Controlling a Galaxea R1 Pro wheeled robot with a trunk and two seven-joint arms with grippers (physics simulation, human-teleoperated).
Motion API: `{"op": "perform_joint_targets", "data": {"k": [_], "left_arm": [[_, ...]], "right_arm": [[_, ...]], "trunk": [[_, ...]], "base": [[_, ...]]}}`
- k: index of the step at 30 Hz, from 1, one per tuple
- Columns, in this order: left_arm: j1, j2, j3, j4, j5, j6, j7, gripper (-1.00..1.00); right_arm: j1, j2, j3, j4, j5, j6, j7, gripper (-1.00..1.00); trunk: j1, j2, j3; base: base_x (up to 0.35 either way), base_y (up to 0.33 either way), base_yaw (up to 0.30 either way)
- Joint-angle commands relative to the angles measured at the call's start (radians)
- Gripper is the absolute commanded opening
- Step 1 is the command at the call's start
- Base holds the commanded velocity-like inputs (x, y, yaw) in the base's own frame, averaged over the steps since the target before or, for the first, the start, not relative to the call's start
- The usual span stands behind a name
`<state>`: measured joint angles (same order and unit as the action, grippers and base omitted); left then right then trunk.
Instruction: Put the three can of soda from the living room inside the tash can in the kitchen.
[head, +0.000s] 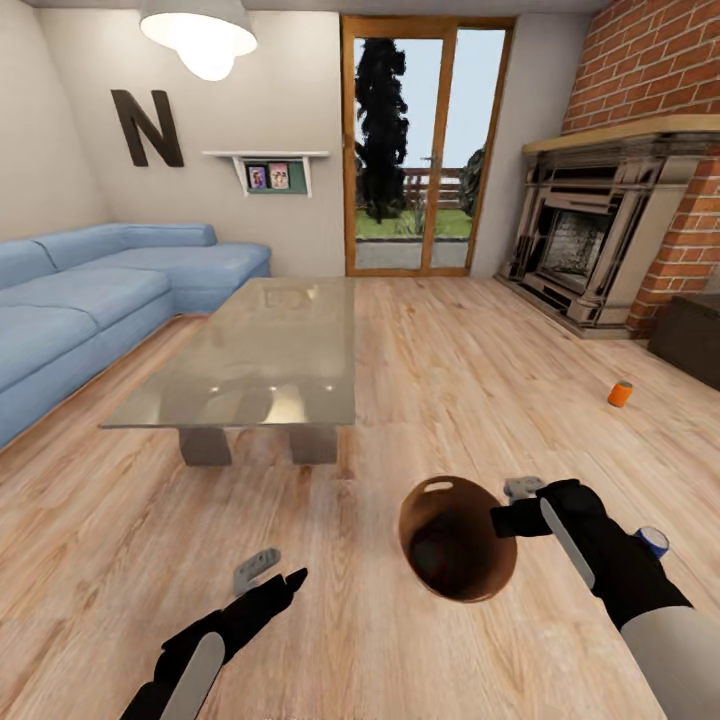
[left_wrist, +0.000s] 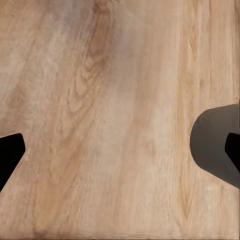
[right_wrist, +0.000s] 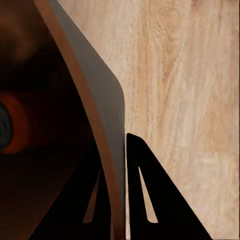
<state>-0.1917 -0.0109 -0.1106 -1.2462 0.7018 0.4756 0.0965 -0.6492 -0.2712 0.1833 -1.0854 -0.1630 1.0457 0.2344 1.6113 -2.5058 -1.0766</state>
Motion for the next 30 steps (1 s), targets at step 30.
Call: {"op": "perform_joint_targets", "data": {"k": [30], "left_arm": [[-0.18, -0.102, -0.162, 0.113, 0.005, 0.254, 0.121, 1.0]], "right_arm": [[-0.08, -0.294, 0.002, 0.306, -0.017, 0.001, 0.255, -1.0]], "trunk": [[0.0, 0.0, 0.0]], "base": [[-0.091, -0.115, -0.296]]}}
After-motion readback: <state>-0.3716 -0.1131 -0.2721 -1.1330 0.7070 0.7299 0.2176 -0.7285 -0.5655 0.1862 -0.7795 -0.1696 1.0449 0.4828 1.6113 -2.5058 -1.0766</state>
